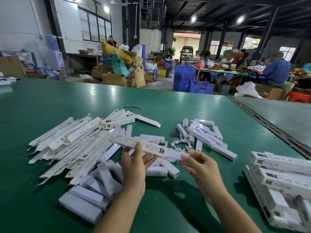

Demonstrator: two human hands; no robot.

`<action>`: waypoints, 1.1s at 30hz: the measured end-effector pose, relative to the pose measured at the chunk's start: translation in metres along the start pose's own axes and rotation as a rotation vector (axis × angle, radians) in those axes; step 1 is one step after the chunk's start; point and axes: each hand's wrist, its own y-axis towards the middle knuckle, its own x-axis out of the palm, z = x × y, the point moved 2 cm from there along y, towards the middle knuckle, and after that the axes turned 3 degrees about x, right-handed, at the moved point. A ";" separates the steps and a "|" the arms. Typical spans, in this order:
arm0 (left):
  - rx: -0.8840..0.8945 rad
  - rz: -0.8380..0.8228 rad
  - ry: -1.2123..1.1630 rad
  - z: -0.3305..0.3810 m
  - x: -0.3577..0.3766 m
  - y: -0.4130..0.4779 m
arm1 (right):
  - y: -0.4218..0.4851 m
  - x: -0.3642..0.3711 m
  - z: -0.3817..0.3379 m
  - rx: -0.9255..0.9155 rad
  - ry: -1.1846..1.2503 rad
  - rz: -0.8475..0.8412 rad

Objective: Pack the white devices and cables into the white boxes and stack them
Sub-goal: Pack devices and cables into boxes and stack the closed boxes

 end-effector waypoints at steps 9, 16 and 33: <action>0.049 -0.110 0.018 -0.010 0.012 -0.017 | -0.008 0.016 0.012 0.040 -0.060 0.040; 0.030 -0.154 0.057 -0.018 0.015 -0.021 | -0.015 0.025 0.009 0.195 -0.015 -0.298; -0.078 0.027 -0.054 -0.012 0.002 -0.003 | 0.027 -0.023 0.015 -0.093 -1.472 0.257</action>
